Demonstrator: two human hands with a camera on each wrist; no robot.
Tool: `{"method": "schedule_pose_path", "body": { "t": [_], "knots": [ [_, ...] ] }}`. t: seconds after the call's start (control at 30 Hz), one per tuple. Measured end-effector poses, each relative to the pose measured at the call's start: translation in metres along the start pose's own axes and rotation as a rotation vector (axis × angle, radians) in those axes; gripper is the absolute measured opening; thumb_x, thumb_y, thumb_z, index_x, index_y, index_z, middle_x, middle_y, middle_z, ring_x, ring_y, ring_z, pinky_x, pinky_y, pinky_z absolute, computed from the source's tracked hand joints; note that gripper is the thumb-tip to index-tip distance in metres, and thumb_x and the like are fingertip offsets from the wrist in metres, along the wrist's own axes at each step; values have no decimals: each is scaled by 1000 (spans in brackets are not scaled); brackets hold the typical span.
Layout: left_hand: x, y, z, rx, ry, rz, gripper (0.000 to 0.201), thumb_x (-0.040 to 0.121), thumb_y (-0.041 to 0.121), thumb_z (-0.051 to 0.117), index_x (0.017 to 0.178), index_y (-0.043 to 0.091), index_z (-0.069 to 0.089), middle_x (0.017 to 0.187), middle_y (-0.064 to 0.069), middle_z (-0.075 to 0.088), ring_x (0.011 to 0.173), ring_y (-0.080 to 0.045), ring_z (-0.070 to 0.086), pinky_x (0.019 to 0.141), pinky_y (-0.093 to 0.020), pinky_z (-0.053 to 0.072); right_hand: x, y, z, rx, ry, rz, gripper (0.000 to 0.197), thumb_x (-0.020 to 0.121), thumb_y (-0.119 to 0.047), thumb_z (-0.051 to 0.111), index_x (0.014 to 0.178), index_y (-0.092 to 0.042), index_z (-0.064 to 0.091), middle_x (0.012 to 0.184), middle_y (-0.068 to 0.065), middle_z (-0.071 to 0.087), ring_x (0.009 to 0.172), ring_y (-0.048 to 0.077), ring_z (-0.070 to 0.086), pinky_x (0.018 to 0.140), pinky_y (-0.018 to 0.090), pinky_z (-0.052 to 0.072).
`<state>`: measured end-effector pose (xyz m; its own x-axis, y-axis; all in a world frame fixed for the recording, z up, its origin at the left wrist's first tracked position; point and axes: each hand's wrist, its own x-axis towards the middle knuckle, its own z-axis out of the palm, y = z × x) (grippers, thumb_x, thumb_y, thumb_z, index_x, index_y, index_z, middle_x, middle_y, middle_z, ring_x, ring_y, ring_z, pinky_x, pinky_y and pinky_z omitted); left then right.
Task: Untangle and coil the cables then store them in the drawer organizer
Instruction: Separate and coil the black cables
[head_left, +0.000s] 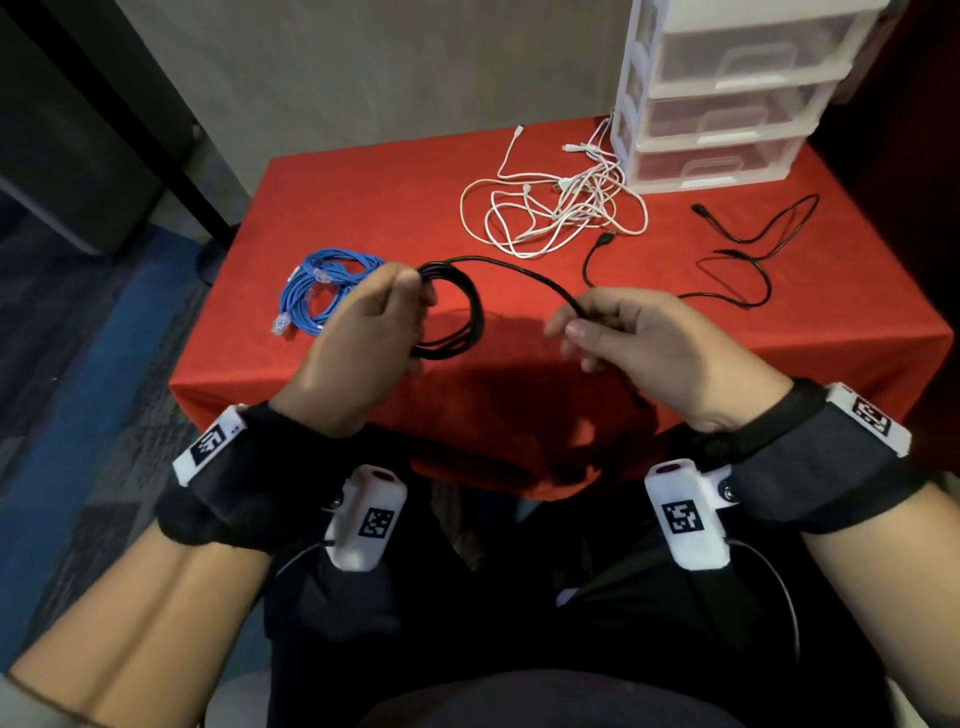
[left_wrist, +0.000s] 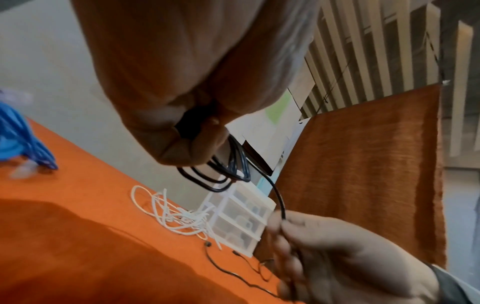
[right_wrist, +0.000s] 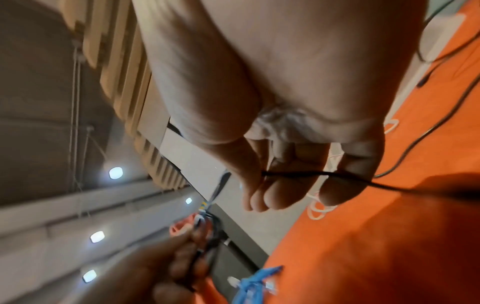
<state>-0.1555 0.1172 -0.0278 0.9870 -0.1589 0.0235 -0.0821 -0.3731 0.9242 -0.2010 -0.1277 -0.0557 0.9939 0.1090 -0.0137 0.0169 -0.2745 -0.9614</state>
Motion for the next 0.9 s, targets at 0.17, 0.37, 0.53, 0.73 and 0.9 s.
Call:
{"method": "schedule_pose_path", "body": {
  "t": [0.17, 0.37, 0.53, 0.73, 0.9],
  "knots": [
    [7, -10, -8, 13, 47, 3, 31, 110, 26, 32, 90, 21, 54, 74, 0, 41, 58, -6, 38, 52, -28, 40, -7, 28, 2, -328, 37, 39, 22, 99, -15, 63, 90, -29, 77, 92, -6, 74, 89, 8, 67, 87, 26, 46],
    [6, -19, 12, 100, 83, -26, 32, 100, 41, 36, 82, 25, 57, 70, 0, 46, 56, -17, 44, 56, -36, 47, -5, -17, 14, 182, 112, -50, 14, 100, -1, 59, 100, -1, 72, 81, -1, 70, 71, 12, 66, 65, 25, 53],
    [5, -16, 29, 113, 62, -60, 35, 109, 27, 36, 82, 22, 57, 67, -3, 46, 54, -20, 45, 55, -47, 50, 1, -55, 14, 459, 122, -162, 15, 102, 0, 54, 104, 0, 69, 90, 16, 65, 80, 22, 70, 73, 31, 58],
    [-2, -9, 38, -60, 18, -131, 34, 110, 25, 36, 87, 18, 60, 71, -2, 43, 55, -13, 42, 51, -28, 42, 3, -42, 28, 59, 188, -257, 11, 98, -7, 64, 100, -7, 76, 98, 4, 76, 85, 19, 73, 79, 34, 60],
    [-13, 11, 41, -442, -119, -278, 33, 110, 24, 35, 88, 17, 59, 61, 7, 40, 53, -8, 38, 47, -23, 36, 2, -29, 46, -166, 261, -301, 18, 93, -15, 70, 103, -29, 77, 104, -11, 65, 88, 7, 61, 77, 12, 43]
  ]
}}
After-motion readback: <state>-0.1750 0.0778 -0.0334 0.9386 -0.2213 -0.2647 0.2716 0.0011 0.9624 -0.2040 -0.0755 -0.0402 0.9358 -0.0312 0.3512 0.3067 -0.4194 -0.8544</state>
